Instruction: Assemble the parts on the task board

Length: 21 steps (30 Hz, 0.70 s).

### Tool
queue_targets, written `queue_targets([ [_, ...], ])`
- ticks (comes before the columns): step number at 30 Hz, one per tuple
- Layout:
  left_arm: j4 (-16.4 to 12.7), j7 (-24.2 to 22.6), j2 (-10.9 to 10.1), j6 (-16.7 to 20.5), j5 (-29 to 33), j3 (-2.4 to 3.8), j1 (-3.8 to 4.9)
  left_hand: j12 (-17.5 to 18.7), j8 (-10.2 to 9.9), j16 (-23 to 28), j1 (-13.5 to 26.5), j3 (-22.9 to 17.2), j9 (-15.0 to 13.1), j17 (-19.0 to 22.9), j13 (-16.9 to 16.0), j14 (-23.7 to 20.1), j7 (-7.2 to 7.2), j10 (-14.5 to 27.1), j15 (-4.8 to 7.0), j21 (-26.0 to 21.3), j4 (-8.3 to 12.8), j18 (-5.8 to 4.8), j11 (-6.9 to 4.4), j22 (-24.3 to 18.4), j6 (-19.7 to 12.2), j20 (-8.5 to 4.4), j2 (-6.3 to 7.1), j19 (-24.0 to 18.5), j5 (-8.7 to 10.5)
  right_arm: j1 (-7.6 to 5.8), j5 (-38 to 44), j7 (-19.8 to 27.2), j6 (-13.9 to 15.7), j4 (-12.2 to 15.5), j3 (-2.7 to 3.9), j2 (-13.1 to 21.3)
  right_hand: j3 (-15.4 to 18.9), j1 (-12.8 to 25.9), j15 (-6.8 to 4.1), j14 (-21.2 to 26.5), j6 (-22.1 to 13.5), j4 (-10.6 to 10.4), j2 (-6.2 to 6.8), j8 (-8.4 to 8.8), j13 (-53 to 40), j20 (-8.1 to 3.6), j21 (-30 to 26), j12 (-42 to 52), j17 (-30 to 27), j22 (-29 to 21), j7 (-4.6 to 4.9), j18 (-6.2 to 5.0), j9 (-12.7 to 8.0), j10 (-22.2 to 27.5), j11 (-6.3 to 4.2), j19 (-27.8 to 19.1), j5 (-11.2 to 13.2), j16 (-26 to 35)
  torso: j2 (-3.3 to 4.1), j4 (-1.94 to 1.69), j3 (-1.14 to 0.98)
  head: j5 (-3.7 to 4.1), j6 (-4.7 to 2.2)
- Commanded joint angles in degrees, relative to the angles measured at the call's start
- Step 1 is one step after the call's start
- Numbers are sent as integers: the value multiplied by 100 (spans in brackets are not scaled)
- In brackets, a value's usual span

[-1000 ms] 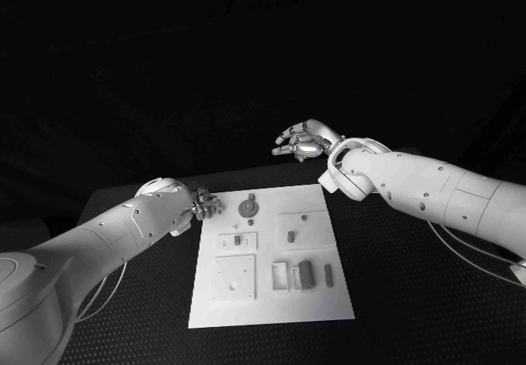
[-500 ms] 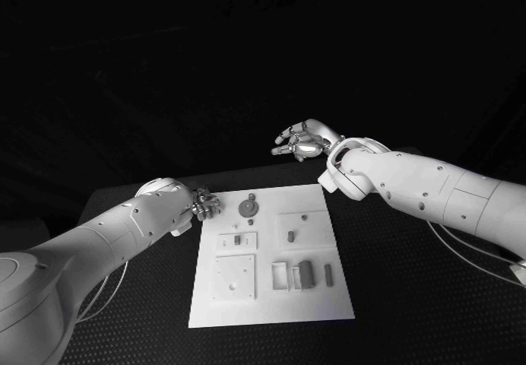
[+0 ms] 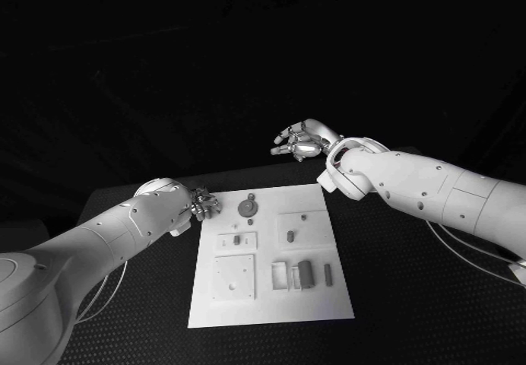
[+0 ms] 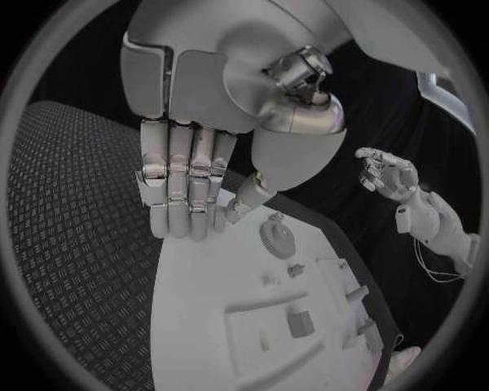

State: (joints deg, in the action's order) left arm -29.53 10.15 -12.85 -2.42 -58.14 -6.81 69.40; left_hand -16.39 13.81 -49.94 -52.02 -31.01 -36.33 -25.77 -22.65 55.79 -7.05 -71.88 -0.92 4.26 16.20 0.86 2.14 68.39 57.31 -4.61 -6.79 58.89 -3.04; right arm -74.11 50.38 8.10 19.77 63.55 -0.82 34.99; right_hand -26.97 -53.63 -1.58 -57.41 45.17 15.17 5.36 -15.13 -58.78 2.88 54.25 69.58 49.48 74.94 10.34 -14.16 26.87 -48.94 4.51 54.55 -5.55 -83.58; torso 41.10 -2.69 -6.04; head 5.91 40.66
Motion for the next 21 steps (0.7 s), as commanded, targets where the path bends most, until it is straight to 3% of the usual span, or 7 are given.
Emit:
queue_targets([
  [1,-57,-32,-33,47,247,1,3,42,46,-48,-37,-59,-13,-23,-18,58,12,-70,1,26,5,-43,-14,16,55,-2,-14,59,24,-1,8,26,-50,19,3,18,7,52,-4,49,11,-19,-6,21,7,-26,-37,24,-6,56,44,-84,-5,34,-6,9,10,-25,-2,-4,0,-10,-2],
  [8,-293,95,-228,72,949,4,14,59,105,-99,-75,-116,-22,-94,-69,144,52,-205,46,56,23,-31,-54,73,139,-41,-53,139,22,-2,8,24,-42,42,3,73,9,54,-4,50,11,-20,-4,20,9,-25,-37,25,-7,56,44,-84,-6,34,-6,9,10,-26,-5,-11,9,-26,-8],
  [11,-438,156,-326,79,1176,5,20,65,125,-113,-74,-124,-25,-118,-89,175,65,-252,61,67,22,-31,-68,95,168,-55,-60,169,20,-2,3,24,-44,42,3,89,9,55,-4,50,12,-20,-4,20,9,-25,-38,25,-8,57,44,-84,-6,34,-6,9,10,-26,-5,-9,10,34,-22],
  [13,-590,223,-419,99,1322,7,28,72,137,-119,-67,-126,-27,-133,-102,193,72,-279,70,72,21,-32,-76,109,187,-64,-62,185,19,-2,2,26,-44,32,3,101,9,56,-4,50,12,-21,-4,20,9,-25,-38,25,-8,57,44,-84,-6,34,-6,9,10,-26,-8,-10,14,12,-24],
  [19,-1327,412,-808,386,1630,22,105,93,174,-141,-44,-133,-30,-188,-149,260,98,-370,102,86,29,-33,-104,153,244,-96,-62,242,15,-1,-3,27,-51,-1,3,121,9,58,-4,51,12,-22,-4,19,11,-25,-38,26,-9,57,44,-84,-6,34,-6,8,10,-26,-15,-14,23,-19,-37],
  [21,-1648,438,-983,618,1630,23,139,101,184,-152,-42,-143,-26,-212,-170,298,108,-411,119,95,34,-31,-117,171,264,-113,-54,276,7,0,-3,26,-56,-9,3,118,9,58,-4,51,12,-23,-5,19,11,-25,-38,26,-9,57,44,-84,-6,34,-6,8,10,-27,-28,-23,41,-11,-47],
])
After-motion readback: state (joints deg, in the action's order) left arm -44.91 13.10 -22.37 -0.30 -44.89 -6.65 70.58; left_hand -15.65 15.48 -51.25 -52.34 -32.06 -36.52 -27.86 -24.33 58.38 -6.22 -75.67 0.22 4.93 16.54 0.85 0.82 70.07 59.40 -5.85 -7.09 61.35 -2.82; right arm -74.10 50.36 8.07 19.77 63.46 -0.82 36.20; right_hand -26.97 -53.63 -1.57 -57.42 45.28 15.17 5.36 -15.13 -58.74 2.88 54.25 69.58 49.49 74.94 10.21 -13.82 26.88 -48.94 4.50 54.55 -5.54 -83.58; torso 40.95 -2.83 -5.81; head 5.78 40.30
